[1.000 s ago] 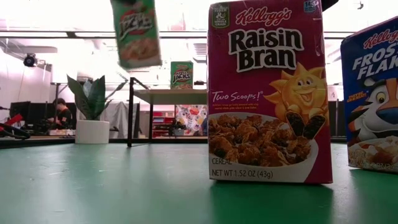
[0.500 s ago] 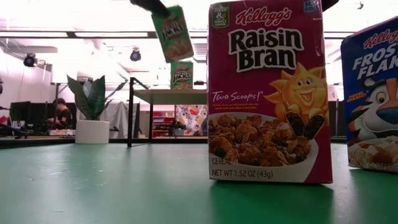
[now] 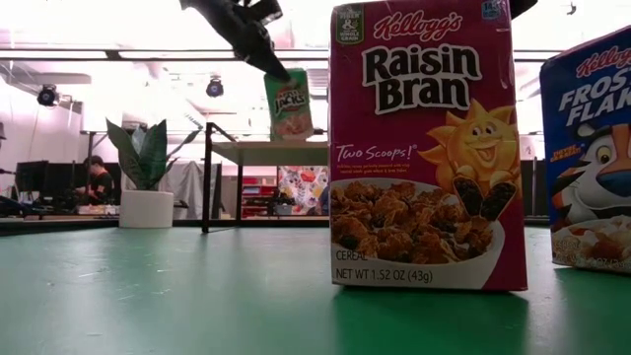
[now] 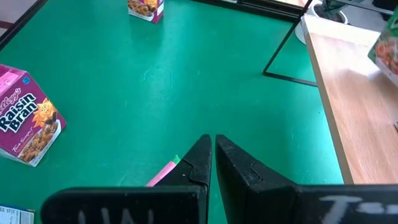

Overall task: Stack cereal on shelf
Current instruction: Put the left green cereal box on the shelf aligned with the other green cereal box

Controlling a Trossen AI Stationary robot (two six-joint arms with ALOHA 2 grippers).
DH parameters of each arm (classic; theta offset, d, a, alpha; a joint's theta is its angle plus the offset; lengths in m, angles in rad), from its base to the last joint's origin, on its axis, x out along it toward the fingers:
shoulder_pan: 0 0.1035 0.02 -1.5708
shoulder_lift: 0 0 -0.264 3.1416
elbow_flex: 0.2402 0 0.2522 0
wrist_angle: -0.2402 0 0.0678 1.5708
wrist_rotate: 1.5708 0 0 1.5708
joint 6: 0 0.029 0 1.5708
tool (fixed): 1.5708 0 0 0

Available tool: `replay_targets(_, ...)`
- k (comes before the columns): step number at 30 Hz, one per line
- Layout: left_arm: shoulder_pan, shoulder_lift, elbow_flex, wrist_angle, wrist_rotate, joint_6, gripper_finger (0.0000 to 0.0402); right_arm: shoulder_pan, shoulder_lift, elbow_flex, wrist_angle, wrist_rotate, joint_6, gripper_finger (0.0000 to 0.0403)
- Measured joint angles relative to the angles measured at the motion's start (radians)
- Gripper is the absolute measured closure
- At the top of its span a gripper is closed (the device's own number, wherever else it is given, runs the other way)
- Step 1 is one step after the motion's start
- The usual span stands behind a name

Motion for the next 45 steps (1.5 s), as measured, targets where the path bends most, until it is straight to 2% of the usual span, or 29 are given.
replay_targets(11, 0.009, 0.113, 0.139, -0.149, -0.001, 0.001, 0.0245, 0.000, 0.000, -0.002, -0.001, 0.000, 0.000, 0.0390)
replay_targets(19, 0.018, 0.115, 0.144, -0.160, -0.001, 0.000, 0.0241, 0.000, 0.000, -0.020, 0.000, -0.001, 0.017, 0.0390)
replay_targets(32, 0.028, 0.115, 0.144, -0.149, -0.006, 0.023, 0.0177, 0.000, 0.000, -0.029, 0.000, -0.001, 0.056, 0.0390)
replay_targets(39, 0.028, 0.093, 0.145, -0.161, -0.021, 0.034, 0.0173, 0.000, 0.000, -0.029, 0.001, 0.000, 0.061, 0.0390)
replay_targets(45, 0.027, 0.090, 0.207, -0.231, -0.021, 0.026, 0.0173, 0.000, 0.000, -0.029, 0.005, 0.000, 0.053, 0.0390)
